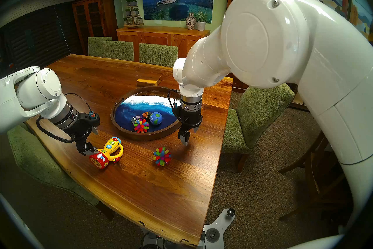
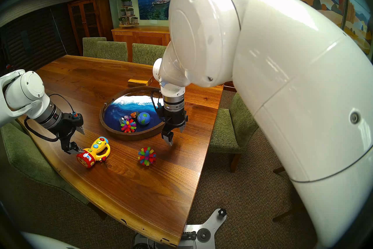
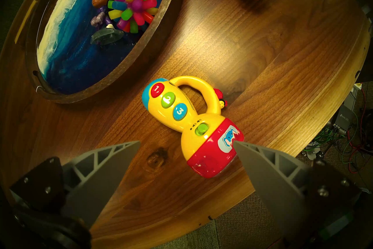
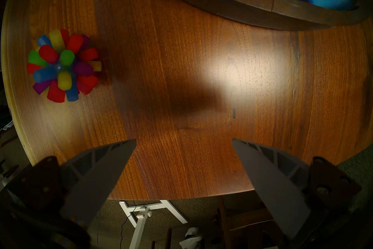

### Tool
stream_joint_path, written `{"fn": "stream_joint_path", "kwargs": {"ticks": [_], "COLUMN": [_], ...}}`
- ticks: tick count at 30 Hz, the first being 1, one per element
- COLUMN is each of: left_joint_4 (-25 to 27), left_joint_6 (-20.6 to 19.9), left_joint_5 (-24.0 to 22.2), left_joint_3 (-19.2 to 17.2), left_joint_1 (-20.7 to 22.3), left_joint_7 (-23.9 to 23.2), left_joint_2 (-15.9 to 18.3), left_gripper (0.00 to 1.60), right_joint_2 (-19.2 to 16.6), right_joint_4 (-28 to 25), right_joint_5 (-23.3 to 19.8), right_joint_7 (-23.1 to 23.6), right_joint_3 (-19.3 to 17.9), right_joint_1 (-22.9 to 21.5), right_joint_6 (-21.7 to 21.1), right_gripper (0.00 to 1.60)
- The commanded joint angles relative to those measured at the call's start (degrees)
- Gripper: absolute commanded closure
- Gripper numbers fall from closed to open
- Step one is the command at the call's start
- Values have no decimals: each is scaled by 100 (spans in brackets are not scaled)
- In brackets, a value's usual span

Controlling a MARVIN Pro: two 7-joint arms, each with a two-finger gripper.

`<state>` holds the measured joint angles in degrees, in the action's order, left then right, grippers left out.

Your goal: Put toys in center tray

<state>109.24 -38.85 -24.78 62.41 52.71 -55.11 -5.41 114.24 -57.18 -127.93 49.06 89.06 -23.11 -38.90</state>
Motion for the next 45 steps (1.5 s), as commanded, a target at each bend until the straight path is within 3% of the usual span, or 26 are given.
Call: {"fn": "stream_joint_path", "kwargs": {"ticks": [1, 7, 15, 19, 20, 22, 26, 33, 45], "left_joint_4": [3, 113, 135, -46, -32, -221, -347, -865, -1353], "left_joint_6": [-501, -973, -1601, -1615, -1615, -1615, -1615, -1615, -1615], "left_joint_5": [-485, -927, -1759, -2284, -2279, -2673, -3055, -3937, -4807], "left_joint_3": [-198, -284, -528, -681, -780, -813, -1014, -1169, -1299], "left_joint_1": [-1, -85, -463, -794, -859, -1028, -1304, -1871, -2590], "left_joint_7": [315, 575, 1358, 1718, 1731, 1895, 2211, 2773, 3693], "left_joint_2": [-308, -508, -961, -1269, -1129, -1463, -1541, -2041, -2454], "left_gripper": [0, 0, 0, 0, 0, 0, 0, 0, 0], "right_joint_2": [-8, -9, -9, -9, -9, -9, -9, -9, -9], "right_joint_4": [65, 66, 68, 69, 69, 69, 69, 69, 67], "right_joint_5": [-2, -2, -1, 0, 0, 0, 0, 0, 0], "right_joint_7": [1, 1, 1, 1, 1, 1, 2, 2, 2], "right_joint_3": [0, 0, 0, 0, 1, 1, 0, 0, -1], "right_joint_1": [-133, -131, -129, -128, -128, -128, -128, -129, -133], "right_joint_6": [0, 0, -1, -1, -1, -1, -1, -1, -1], "right_gripper": [0, 0, 0, 0, 0, 0, 0, 0, 0]}}
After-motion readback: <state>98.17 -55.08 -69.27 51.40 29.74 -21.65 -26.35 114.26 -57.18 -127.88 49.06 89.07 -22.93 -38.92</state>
